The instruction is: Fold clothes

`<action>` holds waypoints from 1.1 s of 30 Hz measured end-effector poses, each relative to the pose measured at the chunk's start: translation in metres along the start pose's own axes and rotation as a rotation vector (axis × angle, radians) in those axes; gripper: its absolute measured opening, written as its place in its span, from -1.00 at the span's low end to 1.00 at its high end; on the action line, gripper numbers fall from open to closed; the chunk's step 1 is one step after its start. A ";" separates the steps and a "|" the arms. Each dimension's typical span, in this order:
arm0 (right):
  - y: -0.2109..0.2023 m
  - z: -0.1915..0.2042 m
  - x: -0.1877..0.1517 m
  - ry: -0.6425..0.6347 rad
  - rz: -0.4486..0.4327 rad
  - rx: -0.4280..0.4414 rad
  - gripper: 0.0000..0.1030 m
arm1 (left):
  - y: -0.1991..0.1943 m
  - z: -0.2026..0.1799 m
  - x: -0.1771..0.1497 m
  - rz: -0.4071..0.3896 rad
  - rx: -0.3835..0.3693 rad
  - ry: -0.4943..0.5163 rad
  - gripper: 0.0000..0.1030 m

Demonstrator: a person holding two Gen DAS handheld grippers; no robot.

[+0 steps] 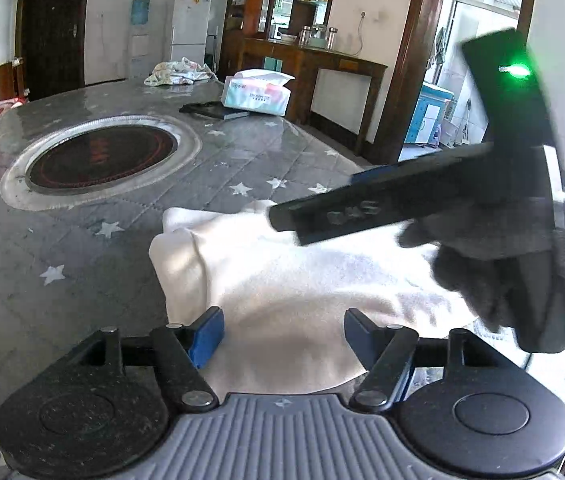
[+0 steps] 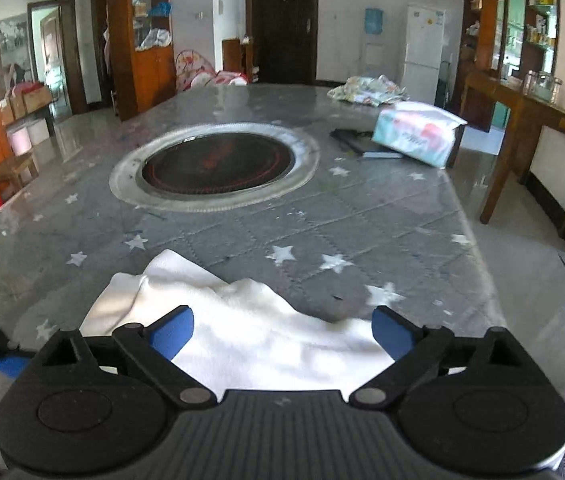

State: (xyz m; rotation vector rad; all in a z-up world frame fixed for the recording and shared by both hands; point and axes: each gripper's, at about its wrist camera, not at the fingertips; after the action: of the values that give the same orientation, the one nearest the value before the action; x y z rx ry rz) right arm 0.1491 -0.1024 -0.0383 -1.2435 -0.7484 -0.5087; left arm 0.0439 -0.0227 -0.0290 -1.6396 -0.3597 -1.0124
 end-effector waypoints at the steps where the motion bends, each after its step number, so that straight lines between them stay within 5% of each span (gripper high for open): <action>1: -0.008 -0.003 -0.003 0.008 -0.010 0.000 0.92 | -0.001 -0.001 0.000 -0.003 0.001 0.000 0.43; 14: -0.074 -0.021 -0.046 0.061 -0.063 -0.032 1.00 | -0.028 -0.012 -0.006 -0.069 0.044 0.012 1.00; 33: -0.120 -0.005 -0.092 0.145 -0.135 -0.030 1.00 | -0.077 -0.008 -0.028 -0.132 0.109 -0.045 1.00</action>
State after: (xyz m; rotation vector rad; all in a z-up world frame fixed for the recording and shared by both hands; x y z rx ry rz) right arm 0.0036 -0.1437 -0.0291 -1.1755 -0.7070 -0.7154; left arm -0.0289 0.0029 -0.0007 -1.5580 -0.5503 -1.0361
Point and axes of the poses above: each gripper's, at about its wrist camera, not at the fingertips, and y roughly the way its jaws point, z to its left, x to its top, and after that the axes turned 10 degrees about y, right-handed
